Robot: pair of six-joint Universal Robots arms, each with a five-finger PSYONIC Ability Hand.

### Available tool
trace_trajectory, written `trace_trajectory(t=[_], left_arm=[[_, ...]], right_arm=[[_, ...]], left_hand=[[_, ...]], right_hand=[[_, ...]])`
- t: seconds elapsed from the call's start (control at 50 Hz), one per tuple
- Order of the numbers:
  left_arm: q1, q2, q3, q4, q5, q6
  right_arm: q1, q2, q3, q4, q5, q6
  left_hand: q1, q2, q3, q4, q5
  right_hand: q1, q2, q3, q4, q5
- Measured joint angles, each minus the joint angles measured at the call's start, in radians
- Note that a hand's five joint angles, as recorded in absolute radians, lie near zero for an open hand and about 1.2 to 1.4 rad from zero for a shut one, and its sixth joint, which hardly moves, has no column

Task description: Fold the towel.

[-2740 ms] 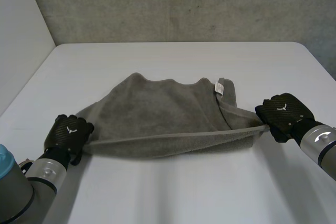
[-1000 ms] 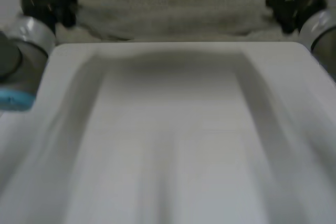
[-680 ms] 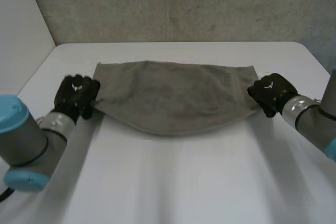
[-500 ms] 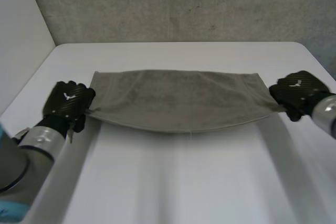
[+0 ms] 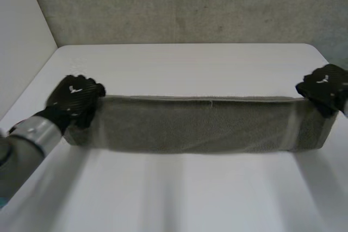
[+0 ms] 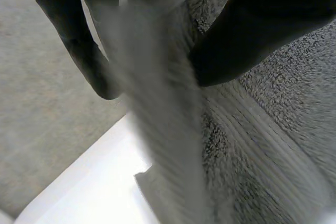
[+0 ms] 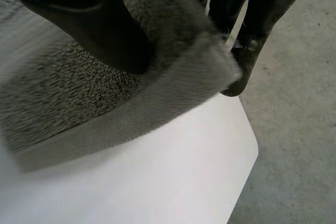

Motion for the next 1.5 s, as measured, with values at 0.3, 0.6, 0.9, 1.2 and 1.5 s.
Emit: trace_trajectory(t=[0.3,0.6,0.9,1.2,1.5], left_arm=[[-0.079,-0.563,0.587,-0.042,-0.186,0.0],[-0.115,-0.693,0.789,-0.149,-0.203,-0.011],[-0.113,-0.263,0.404,-0.152,-0.202,-0.105],[-0.118,-0.051,-0.017,0.176,-0.224,-0.306],[-0.125,-0.091,-0.044,0.245,-0.273,-0.302]], right_arm=[[0.155,0.548,-0.535,-0.029,0.233,0.082],[0.206,0.671,-0.753,-0.016,0.323,0.194],[0.207,0.189,-0.239,-0.159,0.28,0.264],[0.11,0.074,0.198,-0.318,0.172,0.315],[0.065,0.251,0.156,-0.332,0.112,0.331]], left_hand=[[0.0,0.0,0.001,0.0,0.0],[-1.193,-1.251,-1.298,-1.254,-1.253],[-1.198,-1.256,-1.303,-1.254,-1.262],[-1.199,-1.257,-1.305,-1.254,-1.263],[-1.199,-1.257,-1.305,-1.254,-1.263]], right_hand=[[0.0,0.0,0.0,0.0,0.0],[-1.082,-1.085,-1.086,-1.076,-1.116],[-1.09,-1.085,-1.086,-1.076,-1.116],[-0.817,-0.831,-0.825,-0.829,-0.838],[-0.662,-0.67,-0.672,-0.675,-0.685]])
